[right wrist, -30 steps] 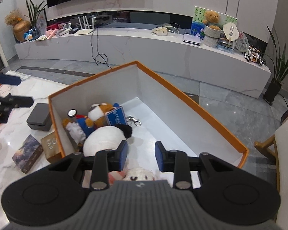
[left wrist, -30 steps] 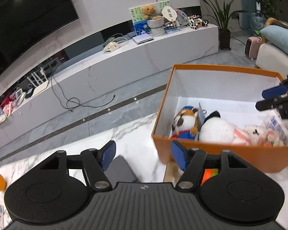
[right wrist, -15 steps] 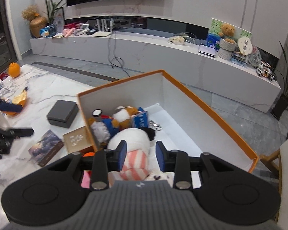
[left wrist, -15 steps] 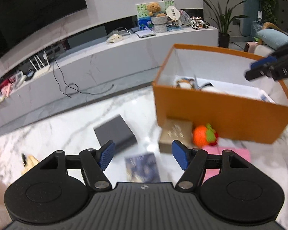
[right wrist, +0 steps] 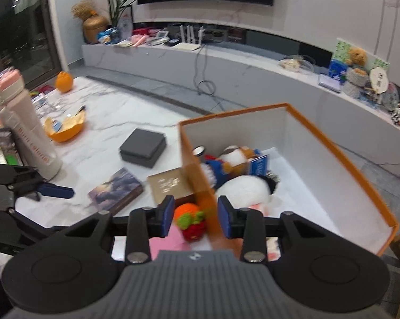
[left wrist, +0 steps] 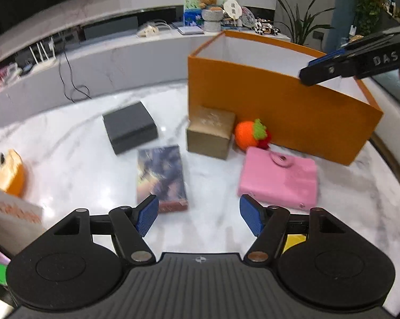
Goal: Organize objects
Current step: 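Withdraw the left gripper from the box while the right gripper holds the lotion tube, then grasp the yellow tape measure with the left gripper while the right gripper grasps the pink wallet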
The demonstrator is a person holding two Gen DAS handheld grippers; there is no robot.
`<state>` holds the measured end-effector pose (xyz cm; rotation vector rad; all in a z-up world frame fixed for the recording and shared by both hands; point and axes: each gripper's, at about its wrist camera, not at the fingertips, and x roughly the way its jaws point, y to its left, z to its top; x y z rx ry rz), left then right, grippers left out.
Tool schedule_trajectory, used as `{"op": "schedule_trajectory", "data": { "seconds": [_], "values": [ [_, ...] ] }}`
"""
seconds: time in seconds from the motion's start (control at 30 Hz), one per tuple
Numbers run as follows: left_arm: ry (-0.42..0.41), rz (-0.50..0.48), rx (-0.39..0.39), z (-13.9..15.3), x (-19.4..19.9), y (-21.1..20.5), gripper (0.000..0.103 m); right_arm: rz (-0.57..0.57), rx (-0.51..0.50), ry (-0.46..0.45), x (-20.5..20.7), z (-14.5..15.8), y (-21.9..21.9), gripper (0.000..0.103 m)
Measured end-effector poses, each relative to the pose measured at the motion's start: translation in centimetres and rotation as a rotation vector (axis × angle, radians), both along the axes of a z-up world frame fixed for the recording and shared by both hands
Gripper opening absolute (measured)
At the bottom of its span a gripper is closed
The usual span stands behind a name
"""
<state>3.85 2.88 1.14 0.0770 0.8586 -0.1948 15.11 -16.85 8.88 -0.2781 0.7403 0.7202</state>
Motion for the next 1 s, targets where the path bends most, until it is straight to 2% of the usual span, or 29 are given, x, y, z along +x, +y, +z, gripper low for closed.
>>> {"op": "schedule_trajectory", "data": {
  "seconds": [0.2,0.3,0.37,0.53,0.67,0.77,1.0],
  "values": [
    [0.027,-0.028,0.011,-1.3,-0.9,-0.7,0.08,0.035,-0.045,0.039,-0.7,-2.4,1.9,0.043],
    [0.038,-0.04,-0.008,-1.5,-1.1,-1.0,0.08,0.045,-0.068,0.052,-0.9,-3.3,2.5,0.044],
    [0.049,-0.055,-0.014,-1.7,-1.3,-1.3,0.08,0.05,-0.078,0.058,-0.9,-3.7,2.8,0.049],
    [0.067,-0.097,0.003,-2.4,-1.9,-2.8,0.08,0.067,-0.114,0.079,-1.1,-5.2,3.3,0.054],
    [0.078,-0.127,0.009,-3.0,-2.3,-3.9,0.08,0.082,-0.152,0.089,-1.2,-6.5,3.9,0.067],
    [0.085,-0.144,0.014,-3.4,-2.5,-4.6,0.08,0.099,-0.179,0.095,-1.4,-7.3,4.2,0.073],
    [0.093,-0.142,-0.002,-3.8,-2.5,-4.9,0.082,0.133,-0.24,0.123,-1.8,-9.3,5.0,0.075]
  ]
}}
